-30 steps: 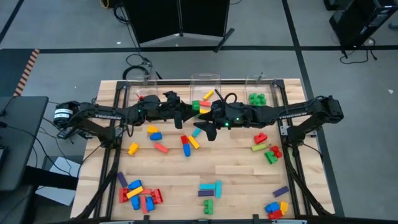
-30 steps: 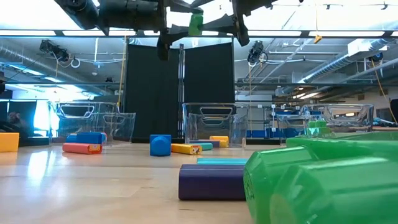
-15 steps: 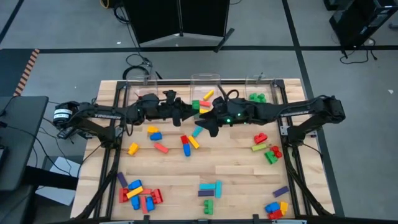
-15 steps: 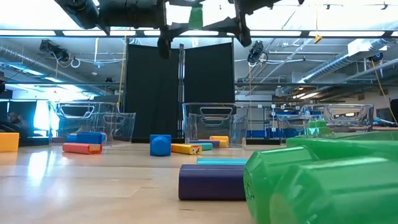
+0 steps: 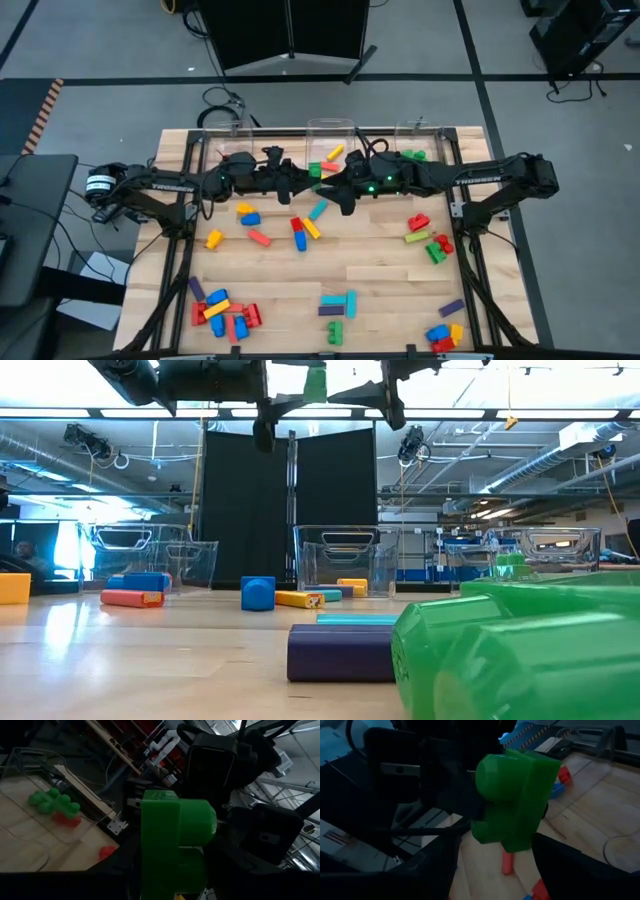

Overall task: Sort blocks by size
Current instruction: Put the green 2 stud game piece into the right transparent bin

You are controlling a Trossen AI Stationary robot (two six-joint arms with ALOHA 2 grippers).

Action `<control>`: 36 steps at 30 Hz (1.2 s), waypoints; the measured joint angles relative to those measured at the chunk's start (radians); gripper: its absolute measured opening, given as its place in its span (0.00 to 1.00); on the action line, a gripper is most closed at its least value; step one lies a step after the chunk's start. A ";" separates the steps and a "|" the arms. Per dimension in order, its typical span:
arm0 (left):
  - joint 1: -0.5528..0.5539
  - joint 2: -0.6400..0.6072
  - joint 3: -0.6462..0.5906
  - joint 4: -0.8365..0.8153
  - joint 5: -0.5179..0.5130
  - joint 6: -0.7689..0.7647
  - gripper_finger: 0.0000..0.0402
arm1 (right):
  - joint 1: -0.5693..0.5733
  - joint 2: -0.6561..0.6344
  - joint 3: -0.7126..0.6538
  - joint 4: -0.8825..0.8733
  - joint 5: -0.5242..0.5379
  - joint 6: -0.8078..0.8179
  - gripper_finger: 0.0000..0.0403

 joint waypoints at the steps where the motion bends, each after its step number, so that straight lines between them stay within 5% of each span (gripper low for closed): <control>1: 0.000 0.000 0.000 0.000 0.000 0.000 0.44 | 0.000 0.000 0.000 0.000 0.000 -0.003 0.64; 18: 0.001 0.000 0.000 0.006 0.012 -0.026 0.44 | -0.004 0.001 0.000 0.003 -0.004 -0.030 0.58; 36: 0.000 0.000 0.000 0.004 0.016 -0.023 0.44 | -0.025 0.002 0.000 0.011 -0.004 -0.048 0.85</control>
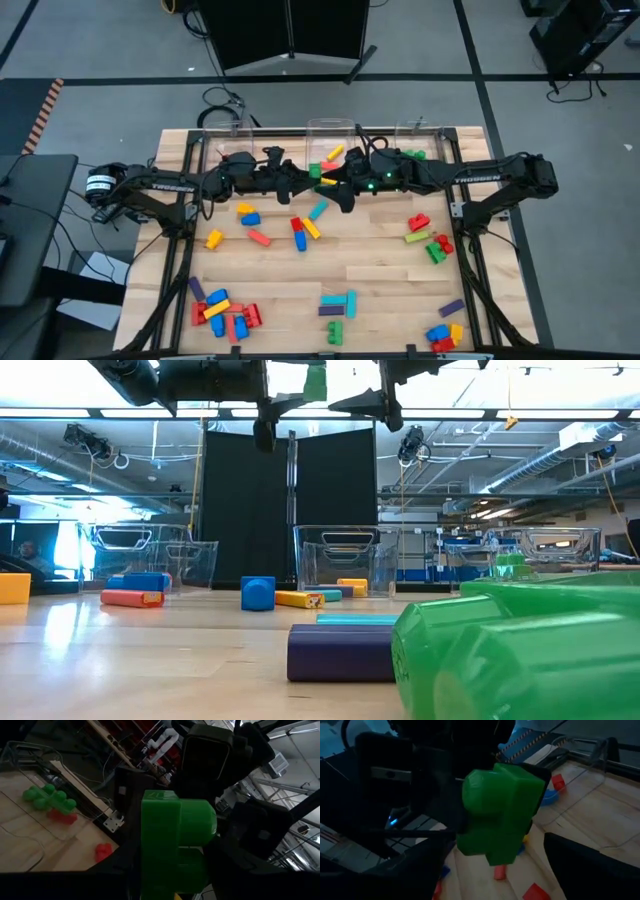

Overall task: Sort blocks by size
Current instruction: Put the green 2 stud game piece into the right transparent bin

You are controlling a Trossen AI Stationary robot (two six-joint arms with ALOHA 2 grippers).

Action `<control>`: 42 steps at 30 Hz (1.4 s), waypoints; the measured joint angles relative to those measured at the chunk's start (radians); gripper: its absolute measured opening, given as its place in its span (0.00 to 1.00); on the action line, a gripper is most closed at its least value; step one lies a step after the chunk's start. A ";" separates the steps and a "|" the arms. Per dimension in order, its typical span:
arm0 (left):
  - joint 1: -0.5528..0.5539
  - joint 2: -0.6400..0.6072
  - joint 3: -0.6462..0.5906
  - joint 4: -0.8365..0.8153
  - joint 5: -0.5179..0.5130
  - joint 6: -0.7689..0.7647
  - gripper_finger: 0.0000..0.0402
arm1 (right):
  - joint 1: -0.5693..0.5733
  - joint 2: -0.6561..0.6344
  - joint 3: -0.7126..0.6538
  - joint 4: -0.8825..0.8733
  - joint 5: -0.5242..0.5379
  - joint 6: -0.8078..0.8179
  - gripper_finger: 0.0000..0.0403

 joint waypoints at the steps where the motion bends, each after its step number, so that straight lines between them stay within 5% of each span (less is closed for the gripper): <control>1: 0.000 0.000 0.000 0.000 0.000 -0.001 0.44 | -0.002 0.000 0.000 -0.001 0.000 0.000 0.86; 19: 0.000 0.000 0.000 0.001 -0.051 0.000 0.44 | -0.006 0.000 0.000 -0.004 -0.034 -0.008 0.65; 42: 0.009 0.041 0.056 -0.046 -0.033 0.051 0.44 | -0.013 -0.002 -0.002 -0.016 -0.023 0.002 0.64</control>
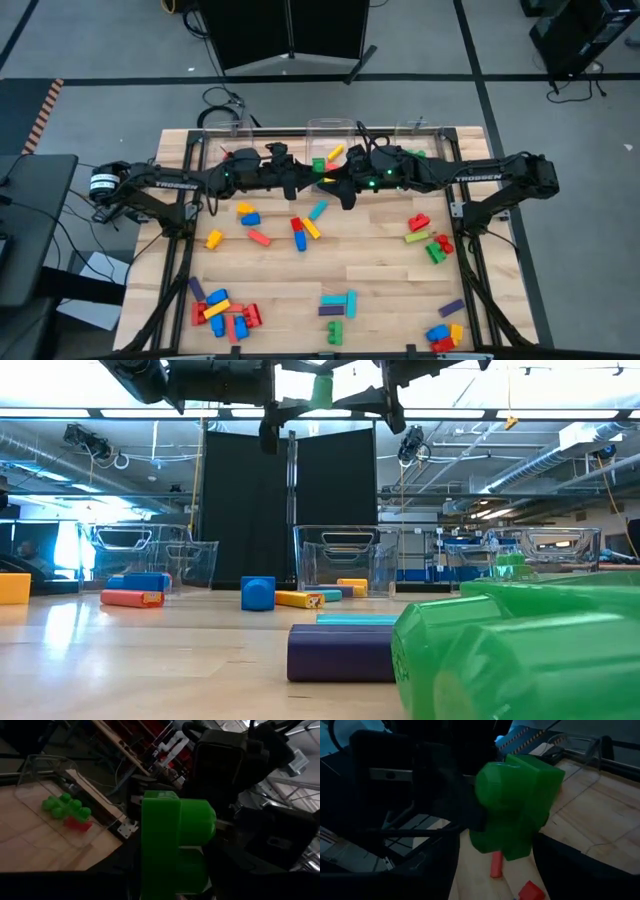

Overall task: Sort blocks by size
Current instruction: Put the green 2 stud game piece into the right transparent bin

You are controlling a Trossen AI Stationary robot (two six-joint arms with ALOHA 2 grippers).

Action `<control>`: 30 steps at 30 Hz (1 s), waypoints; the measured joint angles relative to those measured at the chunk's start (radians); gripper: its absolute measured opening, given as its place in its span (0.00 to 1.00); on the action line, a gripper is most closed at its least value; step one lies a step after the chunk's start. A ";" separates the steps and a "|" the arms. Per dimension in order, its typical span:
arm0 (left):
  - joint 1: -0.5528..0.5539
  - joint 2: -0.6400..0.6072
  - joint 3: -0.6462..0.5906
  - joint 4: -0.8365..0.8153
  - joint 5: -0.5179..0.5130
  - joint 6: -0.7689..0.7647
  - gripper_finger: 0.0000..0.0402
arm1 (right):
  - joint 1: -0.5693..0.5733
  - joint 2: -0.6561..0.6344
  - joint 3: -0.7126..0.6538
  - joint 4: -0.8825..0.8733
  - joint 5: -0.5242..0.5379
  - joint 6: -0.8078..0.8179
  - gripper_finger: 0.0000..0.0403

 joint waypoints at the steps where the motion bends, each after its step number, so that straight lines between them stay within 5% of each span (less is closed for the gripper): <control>1: 0.000 0.001 0.002 0.011 0.008 -0.001 0.44 | 0.000 0.002 0.000 0.008 -0.003 0.000 0.64; 8: -0.001 0.002 0.005 0.050 0.019 0.005 0.44 | 0.002 0.004 0.002 0.012 -0.015 -0.004 0.58; 22: -0.001 0.000 0.005 0.057 0.040 0.004 0.48 | 0.001 0.004 0.000 0.005 -0.025 -0.034 0.24; 30: -0.002 0.001 0.004 0.048 0.051 0.007 0.56 | 0.002 0.004 0.000 0.036 -0.066 -0.034 0.32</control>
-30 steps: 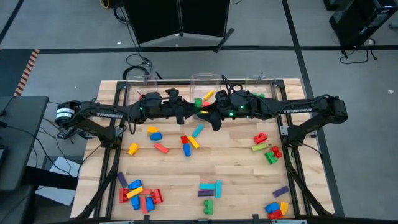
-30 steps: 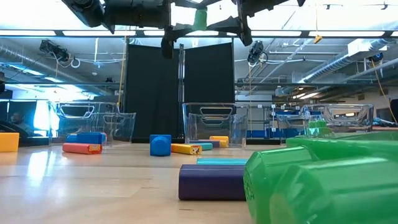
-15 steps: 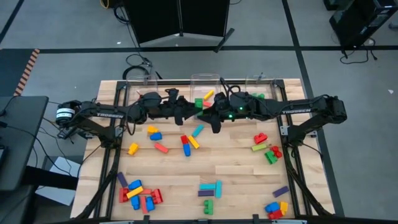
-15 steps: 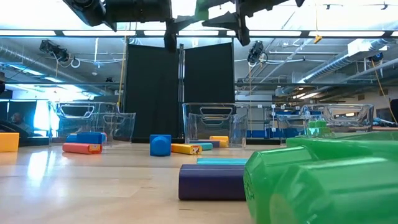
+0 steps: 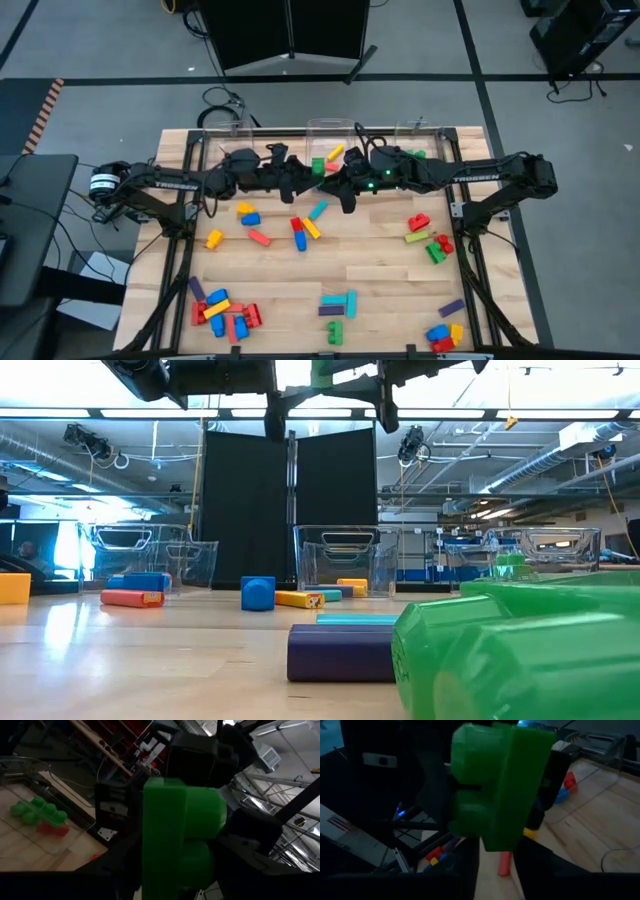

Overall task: Sort blocks by size
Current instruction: Put the green 2 stud game piece into the right transparent bin

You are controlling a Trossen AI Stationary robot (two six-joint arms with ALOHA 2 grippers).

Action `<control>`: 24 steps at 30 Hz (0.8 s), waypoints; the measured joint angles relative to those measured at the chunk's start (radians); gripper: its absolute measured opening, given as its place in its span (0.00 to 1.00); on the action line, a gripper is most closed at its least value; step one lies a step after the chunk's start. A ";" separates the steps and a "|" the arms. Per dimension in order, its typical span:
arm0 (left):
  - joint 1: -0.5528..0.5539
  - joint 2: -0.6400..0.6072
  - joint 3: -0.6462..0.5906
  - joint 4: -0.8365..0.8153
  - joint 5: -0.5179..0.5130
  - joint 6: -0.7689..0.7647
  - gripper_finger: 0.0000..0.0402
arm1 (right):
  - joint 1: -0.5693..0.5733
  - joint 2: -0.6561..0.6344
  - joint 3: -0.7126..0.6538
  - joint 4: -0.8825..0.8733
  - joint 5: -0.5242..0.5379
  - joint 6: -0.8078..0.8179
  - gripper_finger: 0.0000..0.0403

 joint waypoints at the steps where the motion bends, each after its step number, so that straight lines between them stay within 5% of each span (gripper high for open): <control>1: 0.000 0.000 0.000 -0.001 0.000 0.000 0.57 | 0.000 0.000 0.000 0.004 -0.001 0.000 0.35; 13: 0.001 0.001 -0.002 -0.005 -0.011 0.004 0.57 | 0.000 -0.001 0.000 0.033 -0.010 -0.003 0.63; 24: 0.001 0.001 -0.002 -0.004 -0.012 0.003 0.57 | 0.000 -0.002 0.002 0.029 -0.012 -0.004 0.68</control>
